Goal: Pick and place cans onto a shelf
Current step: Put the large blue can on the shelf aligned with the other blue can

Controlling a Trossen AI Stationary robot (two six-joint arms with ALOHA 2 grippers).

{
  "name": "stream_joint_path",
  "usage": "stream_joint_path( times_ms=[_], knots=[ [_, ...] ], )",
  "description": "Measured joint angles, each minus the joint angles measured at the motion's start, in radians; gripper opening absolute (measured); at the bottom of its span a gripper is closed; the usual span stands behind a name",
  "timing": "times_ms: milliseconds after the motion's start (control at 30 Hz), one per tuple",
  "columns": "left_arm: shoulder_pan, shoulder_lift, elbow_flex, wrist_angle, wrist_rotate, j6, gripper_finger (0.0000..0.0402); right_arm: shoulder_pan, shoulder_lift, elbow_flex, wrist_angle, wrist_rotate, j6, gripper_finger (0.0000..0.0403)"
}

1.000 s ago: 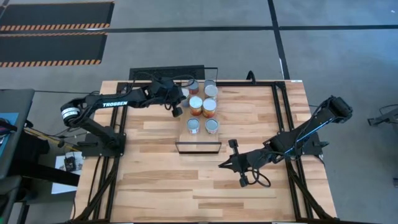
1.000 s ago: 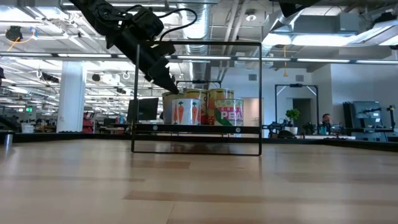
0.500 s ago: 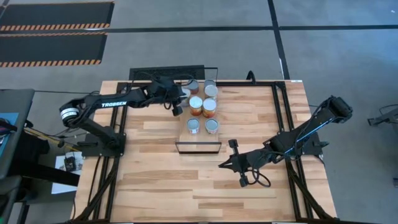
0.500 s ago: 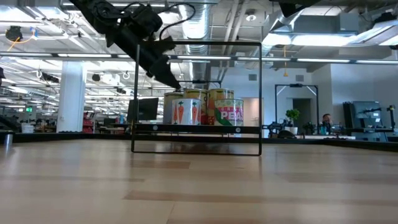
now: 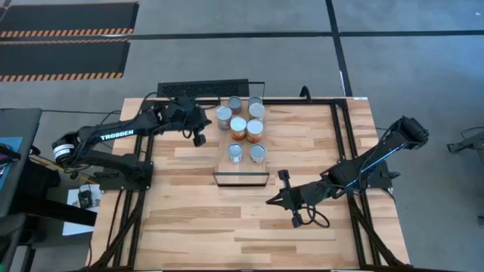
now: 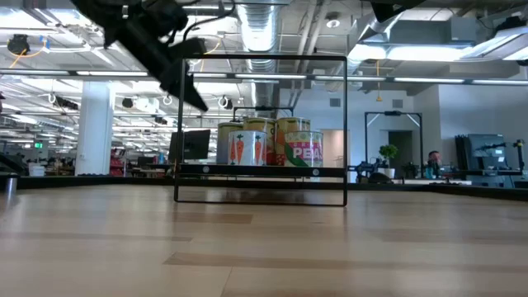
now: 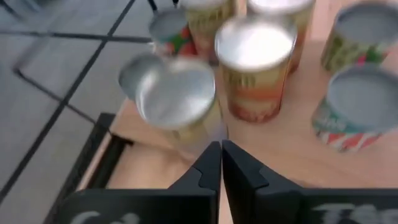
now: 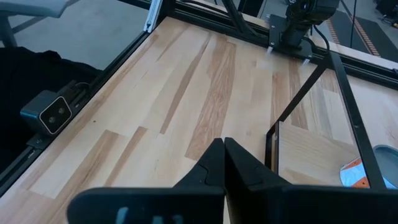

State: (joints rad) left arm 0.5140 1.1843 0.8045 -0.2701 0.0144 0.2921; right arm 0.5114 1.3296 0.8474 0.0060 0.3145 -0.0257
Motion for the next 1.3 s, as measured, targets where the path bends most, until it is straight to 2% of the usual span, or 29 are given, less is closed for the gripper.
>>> stream_joint_path(
  times_ms=[167,300,533,767,1300],
  knots=[
    [0.037,0.008,-0.176,0.215,-0.008,-0.059,0.0000,0.006,0.000,0.000,0.003,0.000,0.000,0.0012],
    [0.072,0.039,-0.242,0.352,0.003,-0.082,0.0000,0.005,0.000,0.000,0.003,0.000,-0.001,0.0012],
    [0.079,0.169,-0.247,0.527,0.033,-0.104,0.0000,0.004,0.000,0.000,0.003,0.001,-0.004,0.0012],
    [0.080,0.269,-0.247,0.624,0.033,-0.121,0.0000,0.004,0.000,0.000,0.003,0.001,-0.001,0.0012],
    [0.081,0.291,-0.245,0.755,0.051,-0.131,0.0000,0.004,0.000,0.000,0.006,0.001,-0.001,0.0012]
  ],
)
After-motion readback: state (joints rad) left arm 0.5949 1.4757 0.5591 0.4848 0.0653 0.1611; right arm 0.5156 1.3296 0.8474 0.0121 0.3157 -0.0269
